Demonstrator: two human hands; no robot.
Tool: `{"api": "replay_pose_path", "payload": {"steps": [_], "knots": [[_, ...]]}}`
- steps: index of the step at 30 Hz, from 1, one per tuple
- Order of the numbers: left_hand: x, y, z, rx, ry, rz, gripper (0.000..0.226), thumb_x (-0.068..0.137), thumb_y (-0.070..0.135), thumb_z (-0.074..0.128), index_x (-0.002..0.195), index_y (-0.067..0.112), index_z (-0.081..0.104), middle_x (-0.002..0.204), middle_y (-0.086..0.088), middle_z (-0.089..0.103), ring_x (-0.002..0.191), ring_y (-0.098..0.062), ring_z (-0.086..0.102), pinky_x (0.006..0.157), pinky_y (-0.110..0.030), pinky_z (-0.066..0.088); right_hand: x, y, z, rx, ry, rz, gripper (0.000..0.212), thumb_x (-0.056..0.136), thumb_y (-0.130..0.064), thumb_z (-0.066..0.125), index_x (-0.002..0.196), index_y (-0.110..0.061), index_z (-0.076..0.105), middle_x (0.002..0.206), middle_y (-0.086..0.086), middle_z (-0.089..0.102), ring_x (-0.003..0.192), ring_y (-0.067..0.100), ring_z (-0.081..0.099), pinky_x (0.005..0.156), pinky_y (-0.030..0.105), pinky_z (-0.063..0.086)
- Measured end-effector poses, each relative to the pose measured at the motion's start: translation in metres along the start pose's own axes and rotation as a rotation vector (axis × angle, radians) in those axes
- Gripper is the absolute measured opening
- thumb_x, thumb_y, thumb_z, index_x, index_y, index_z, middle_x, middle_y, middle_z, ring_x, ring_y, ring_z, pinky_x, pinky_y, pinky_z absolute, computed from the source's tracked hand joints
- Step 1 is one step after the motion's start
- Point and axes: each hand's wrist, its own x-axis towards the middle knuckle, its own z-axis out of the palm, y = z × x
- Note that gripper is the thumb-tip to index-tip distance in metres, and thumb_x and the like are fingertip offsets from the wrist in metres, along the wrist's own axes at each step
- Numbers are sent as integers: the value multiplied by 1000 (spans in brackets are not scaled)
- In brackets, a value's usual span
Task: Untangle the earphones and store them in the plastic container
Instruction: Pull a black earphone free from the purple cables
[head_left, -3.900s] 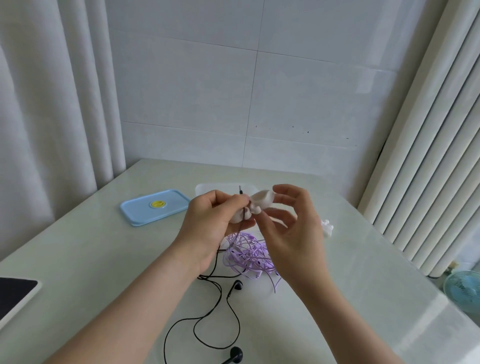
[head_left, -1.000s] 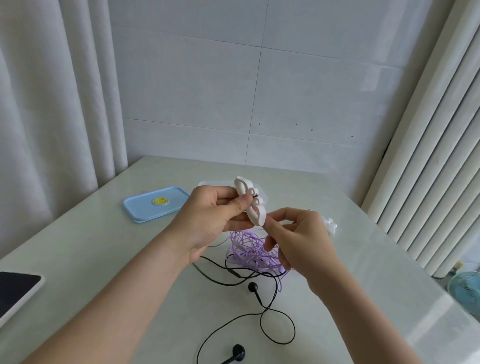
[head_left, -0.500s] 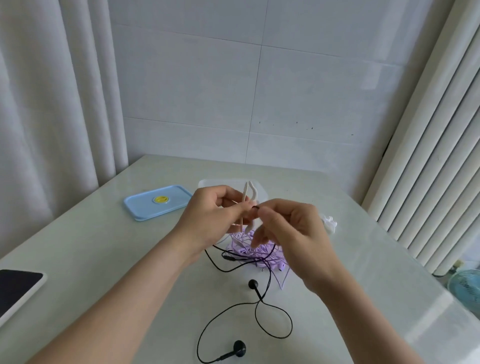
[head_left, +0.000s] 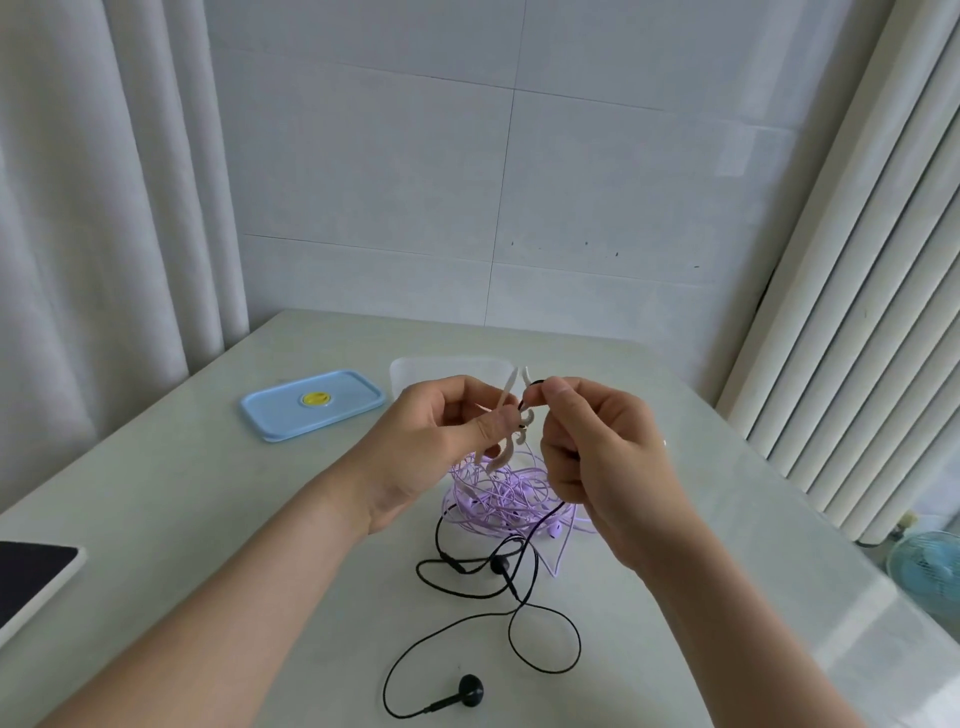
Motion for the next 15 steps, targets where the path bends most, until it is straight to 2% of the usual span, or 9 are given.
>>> {"api": "replay_pose_path", "payload": {"steps": [3, 5, 7, 9, 12, 15], "knots": [[0, -1, 0, 103, 26, 36, 27, 86, 32, 83, 106, 14, 77, 92, -8, 78, 79, -16, 69, 79, -26, 54, 2, 3, -1, -60, 25, -8, 35, 111, -20, 51, 87, -13, 75, 59, -1, 26, 50, 17, 21, 47, 23, 24], [0, -2, 4, 192, 55, 72, 19, 90, 26, 82, 103, 14, 77, 86, -10, 78, 74, -15, 69, 73, -23, 54, 2, 6, -1, -94, 39, -20, 32, 111, -19, 51, 91, -9, 74, 56, -2, 28, 49, 18, 23, 47, 24, 25], [0, -2, 9, 254, 79, 112, 11, 95, 24, 79, 102, 16, 78, 83, -3, 78, 71, -13, 68, 69, -23, 55, 3, 8, -1, -101, 82, -20, 33, 110, -19, 52, 89, -7, 74, 55, -3, 28, 49, 18, 23, 48, 25, 24], [0, -3, 10, 306, 86, 141, 7, 97, 25, 77, 103, 23, 80, 88, 2, 79, 73, -12, 70, 76, -31, 60, 6, 10, -3, -106, 169, -17, 33, 107, -21, 57, 83, -9, 75, 55, -1, 29, 49, 19, 23, 50, 28, 22], [0, -3, 12, 355, 43, 146, 10, 96, 30, 78, 105, 28, 81, 92, 7, 81, 80, -12, 75, 83, -32, 62, 10, 13, -9, -145, 314, -22, 30, 100, -28, 68, 74, -15, 75, 60, 8, 34, 56, 22, 26, 55, 33, 24], [-1, -2, 15, 342, -15, 161, 18, 96, 25, 78, 113, 25, 81, 98, 6, 81, 90, -14, 76, 89, -28, 60, 11, 16, -11, -155, 354, -44, 34, 100, -31, 69, 76, -7, 71, 65, 9, 35, 64, 26, 27, 61, 40, 27]]}}
